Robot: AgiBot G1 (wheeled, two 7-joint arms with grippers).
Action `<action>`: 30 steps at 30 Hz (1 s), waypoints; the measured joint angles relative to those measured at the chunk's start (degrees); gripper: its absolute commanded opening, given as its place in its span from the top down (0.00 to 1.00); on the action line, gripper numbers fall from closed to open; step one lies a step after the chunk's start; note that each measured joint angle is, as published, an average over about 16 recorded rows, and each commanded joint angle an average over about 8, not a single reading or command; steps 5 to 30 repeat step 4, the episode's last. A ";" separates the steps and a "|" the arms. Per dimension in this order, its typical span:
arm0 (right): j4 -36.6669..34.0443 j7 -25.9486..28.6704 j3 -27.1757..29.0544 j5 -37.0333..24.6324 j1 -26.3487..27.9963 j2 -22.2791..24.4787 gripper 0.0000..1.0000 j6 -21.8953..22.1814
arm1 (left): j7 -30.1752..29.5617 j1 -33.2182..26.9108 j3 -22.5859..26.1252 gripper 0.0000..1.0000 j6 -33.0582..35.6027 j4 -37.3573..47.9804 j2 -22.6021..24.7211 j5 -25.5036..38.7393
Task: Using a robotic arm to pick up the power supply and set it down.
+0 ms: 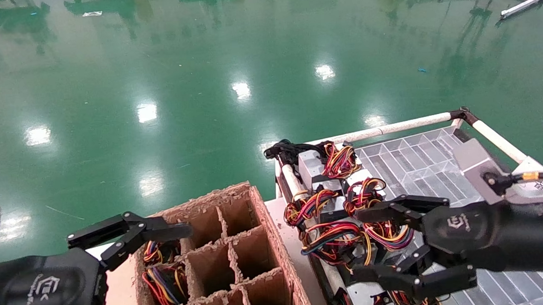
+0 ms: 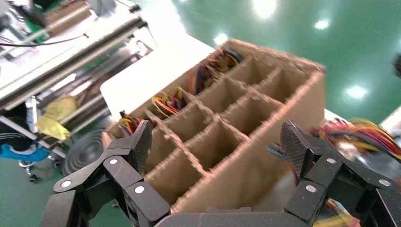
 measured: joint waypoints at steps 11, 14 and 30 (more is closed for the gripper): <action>1.59 0.14 3.30 -0.74 -2.13 -0.12 0.00 0.06 | 0.00 0.00 0.00 0.00 0.00 0.00 0.00 0.00; 1.59 0.14 3.30 -0.74 -2.13 -0.12 0.00 0.06 | 0.00 0.00 0.00 0.00 0.00 0.00 0.00 0.00; 1.59 0.14 3.30 -0.74 -2.13 -0.12 0.00 0.06 | 0.00 0.00 0.00 0.00 0.00 0.00 0.00 0.00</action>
